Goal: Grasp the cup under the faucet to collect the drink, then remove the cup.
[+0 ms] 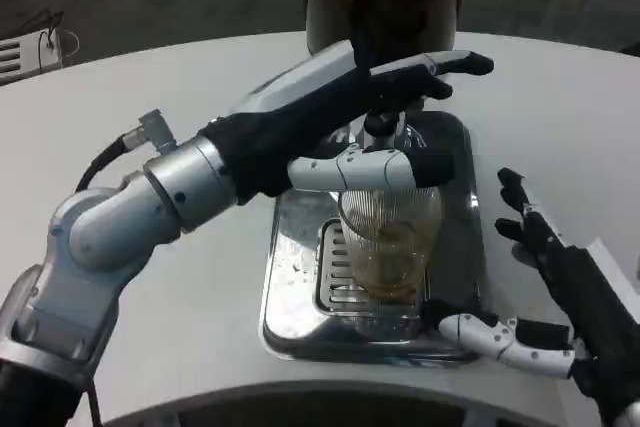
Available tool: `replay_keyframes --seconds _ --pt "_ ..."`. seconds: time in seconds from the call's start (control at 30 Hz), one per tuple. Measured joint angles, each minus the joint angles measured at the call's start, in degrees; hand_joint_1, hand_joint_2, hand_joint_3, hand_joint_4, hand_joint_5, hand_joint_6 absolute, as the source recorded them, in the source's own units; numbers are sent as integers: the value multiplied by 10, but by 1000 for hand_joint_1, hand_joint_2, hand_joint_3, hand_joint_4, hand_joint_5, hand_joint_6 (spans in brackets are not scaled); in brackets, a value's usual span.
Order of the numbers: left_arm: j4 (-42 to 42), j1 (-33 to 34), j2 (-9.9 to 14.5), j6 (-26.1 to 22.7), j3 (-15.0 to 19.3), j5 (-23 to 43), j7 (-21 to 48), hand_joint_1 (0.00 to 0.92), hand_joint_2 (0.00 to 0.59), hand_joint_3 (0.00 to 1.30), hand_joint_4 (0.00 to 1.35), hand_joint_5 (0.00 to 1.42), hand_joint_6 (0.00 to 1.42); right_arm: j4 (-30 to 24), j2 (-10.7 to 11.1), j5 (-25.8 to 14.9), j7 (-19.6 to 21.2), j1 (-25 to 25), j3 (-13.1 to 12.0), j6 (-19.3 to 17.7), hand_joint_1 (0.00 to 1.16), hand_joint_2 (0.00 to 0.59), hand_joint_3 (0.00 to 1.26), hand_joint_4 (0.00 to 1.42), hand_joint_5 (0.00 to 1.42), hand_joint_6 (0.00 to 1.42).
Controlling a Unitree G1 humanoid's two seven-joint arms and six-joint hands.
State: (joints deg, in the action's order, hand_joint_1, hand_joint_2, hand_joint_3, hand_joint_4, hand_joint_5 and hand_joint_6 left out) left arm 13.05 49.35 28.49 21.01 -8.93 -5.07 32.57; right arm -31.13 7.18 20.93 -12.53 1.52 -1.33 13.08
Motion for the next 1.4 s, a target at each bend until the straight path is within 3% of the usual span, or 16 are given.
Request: replay_keyframes --seconds 0.37,0.93,1.17,1.4 --pt "-24 -5 10 -15 10 0 12 0 0 149 68 147 210 71 -10 0 50 59 44 1 854 189 0 2 86 81" --pt "-42 -6 25 -22 17 0 23 0 1 157 80 155 211 153 -28 0 99 126 74 1 860 189 0 2 86 78" --pt "-47 -22 22 -19 42 7 14 0 12 159 83 167 222 160 -29 0 108 135 82 1 860 189 0 2 86 78" --pt "-57 -53 1 4 78 26 -24 0 36 187 122 206 280 172 -30 0 109 139 86 1 861 189 0 2 86 68"
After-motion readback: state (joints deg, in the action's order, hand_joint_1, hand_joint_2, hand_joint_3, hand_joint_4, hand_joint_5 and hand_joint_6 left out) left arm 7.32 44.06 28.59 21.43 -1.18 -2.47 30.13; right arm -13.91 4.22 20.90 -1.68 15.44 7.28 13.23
